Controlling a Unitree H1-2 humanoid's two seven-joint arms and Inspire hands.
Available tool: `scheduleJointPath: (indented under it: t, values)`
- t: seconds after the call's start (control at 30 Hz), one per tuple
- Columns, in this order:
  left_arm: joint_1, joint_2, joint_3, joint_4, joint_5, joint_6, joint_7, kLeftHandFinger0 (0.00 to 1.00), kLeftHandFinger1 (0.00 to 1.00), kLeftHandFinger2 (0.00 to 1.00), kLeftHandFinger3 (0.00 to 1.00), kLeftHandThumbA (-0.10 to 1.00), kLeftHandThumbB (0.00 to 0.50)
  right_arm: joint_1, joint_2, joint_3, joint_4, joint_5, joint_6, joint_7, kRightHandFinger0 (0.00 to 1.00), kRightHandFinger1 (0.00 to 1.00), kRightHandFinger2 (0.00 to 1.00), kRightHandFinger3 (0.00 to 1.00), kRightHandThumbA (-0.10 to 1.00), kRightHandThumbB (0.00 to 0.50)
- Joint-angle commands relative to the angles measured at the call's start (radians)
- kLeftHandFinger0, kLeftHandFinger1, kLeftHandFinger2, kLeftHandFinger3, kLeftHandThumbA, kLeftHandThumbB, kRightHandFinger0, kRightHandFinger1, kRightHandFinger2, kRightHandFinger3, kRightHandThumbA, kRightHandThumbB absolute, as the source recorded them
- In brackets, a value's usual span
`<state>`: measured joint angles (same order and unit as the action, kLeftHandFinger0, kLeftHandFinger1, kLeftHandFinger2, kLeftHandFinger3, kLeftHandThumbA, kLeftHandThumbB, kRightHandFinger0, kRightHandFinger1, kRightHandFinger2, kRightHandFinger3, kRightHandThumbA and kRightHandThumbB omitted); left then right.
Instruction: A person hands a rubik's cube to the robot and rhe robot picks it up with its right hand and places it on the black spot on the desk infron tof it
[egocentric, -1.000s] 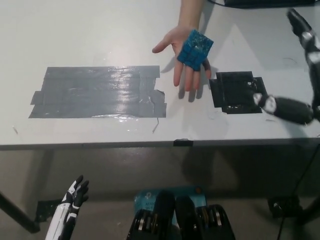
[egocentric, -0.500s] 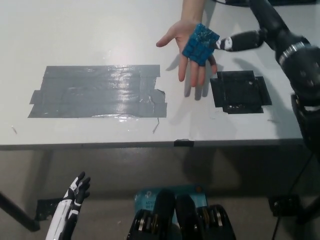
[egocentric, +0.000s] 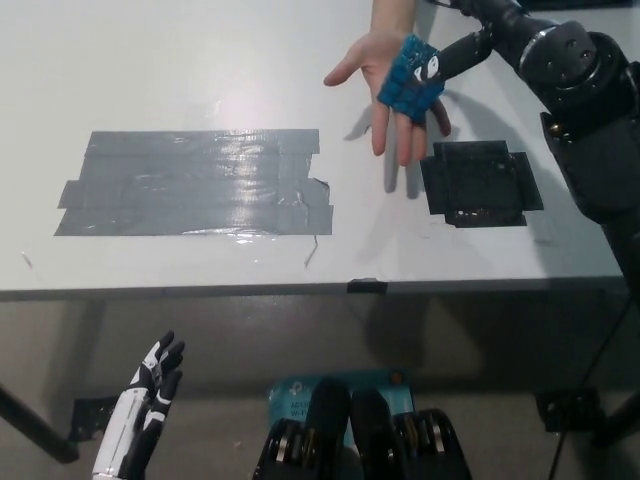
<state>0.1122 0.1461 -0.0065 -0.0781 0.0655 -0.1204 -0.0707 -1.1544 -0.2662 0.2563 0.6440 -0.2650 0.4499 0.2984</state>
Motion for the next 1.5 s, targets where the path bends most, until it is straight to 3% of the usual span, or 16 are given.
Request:
scheduleJointPath:
  t: [0.0,0.5,0.63,0.7,0.73,0.77,0.8,0.83,0.87,0.9,0.93,0.97,1.0,1.1,1.2,1.47]
  values:
    - [-0.012,0.013,-0.007,-0.040,0.009,-0.003,-0.011,1.00,1.00,1.00,1.00,0.91,0.186,-0.091,0.003,0.017,0.047,-0.021,-0.034,0.005,1.00,1.00,1.00,1.00,1.00,0.485]
    - [-0.022,0.014,-0.013,-0.043,0.013,0.008,-0.014,1.00,1.00,1.00,1.00,0.90,0.204,-0.109,0.007,0.032,0.188,-0.013,-0.072,0.037,1.00,1.00,1.00,1.00,1.00,0.494]
    - [-0.019,0.014,-0.014,-0.047,0.018,0.009,-0.012,1.00,1.00,1.00,1.00,0.89,0.204,-0.108,0.014,0.041,0.192,-0.028,-0.059,0.028,1.00,1.00,1.00,1.00,0.94,0.498]
    - [-0.018,0.013,-0.016,-0.050,0.018,0.014,-0.013,1.00,1.00,1.00,1.00,0.88,0.207,-0.114,0.011,0.049,0.227,-0.036,-0.132,0.011,1.00,1.00,1.00,1.00,0.91,0.456]
    - [-0.020,0.014,-0.017,-0.048,0.013,0.014,-0.016,1.00,1.00,1.00,1.00,0.88,0.207,-0.114,0.012,0.046,0.234,-0.040,-0.146,-0.014,0.90,0.89,0.94,1.00,0.86,0.439]
    - [-0.021,0.015,-0.017,-0.048,0.015,0.013,-0.016,1.00,1.00,1.00,1.00,0.87,0.206,-0.114,0.018,0.041,0.236,-0.052,-0.136,-0.061,0.85,0.79,0.82,1.00,0.83,0.457]
    - [-0.023,0.016,-0.018,-0.048,0.016,0.013,-0.016,1.00,1.00,1.00,1.00,0.87,0.207,-0.111,0.020,0.034,0.233,-0.053,-0.140,-0.079,0.62,0.58,0.66,0.87,0.75,0.462]
    - [-0.022,0.017,-0.019,-0.050,0.019,0.016,-0.017,1.00,1.00,1.00,1.00,0.86,0.205,-0.102,0.024,0.018,0.219,-0.050,-0.152,-0.112,0.43,0.43,0.54,0.64,0.67,0.443]
    - [-0.022,0.018,-0.020,-0.054,0.020,0.021,-0.017,1.00,1.00,1.00,1.00,0.86,0.205,-0.095,0.026,0.007,0.209,-0.046,-0.163,-0.135,0.35,0.42,0.53,0.59,0.65,0.436]
    - [-0.026,0.018,-0.020,-0.054,0.020,0.024,-0.016,1.00,1.00,1.00,1.00,0.85,0.213,-0.092,0.031,-0.014,0.211,-0.034,-0.191,-0.166,0.15,0.30,0.43,0.41,0.57,0.410]
    - [-0.028,0.020,-0.021,-0.054,0.019,0.024,-0.017,1.00,1.00,1.00,1.00,0.82,0.215,-0.087,0.033,-0.026,0.207,-0.028,-0.222,-0.187,0.07,0.21,0.39,0.34,0.52,0.391]
    - [-0.028,0.021,-0.021,-0.054,0.019,0.025,-0.017,1.00,1.00,1.00,1.00,0.78,0.215,-0.084,0.034,-0.032,0.205,-0.028,-0.240,-0.203,0.04,0.28,0.47,0.34,0.49,0.372]
    - [-0.030,0.023,-0.023,-0.053,0.026,0.021,-0.016,1.00,1.00,1.00,1.00,0.71,0.204,-0.081,0.036,-0.043,0.196,-0.030,-0.265,-0.229,0.07,0.43,0.66,0.46,0.50,0.353]
    - [-0.030,0.023,-0.025,-0.057,0.031,0.035,-0.014,1.00,1.00,1.00,1.00,0.64,0.232,-0.078,0.039,-0.068,0.192,-0.017,-0.296,-0.238,0.14,0.53,0.75,0.61,0.47,0.332]
    - [-0.031,0.019,-0.024,-0.062,0.025,0.049,-0.013,1.00,1.00,1.00,1.00,0.47,0.245,-0.074,0.040,-0.081,0.173,-0.015,-0.302,-0.239,0.15,0.53,0.76,0.66,0.49,0.343]
    - [-0.033,0.013,-0.028,-0.064,0.024,0.058,-0.010,1.00,1.00,1.00,1.00,0.39,0.248,-0.057,0.030,-0.129,0.150,0.010,-0.328,-0.239,0.15,0.52,0.73,0.62,0.42,0.347]
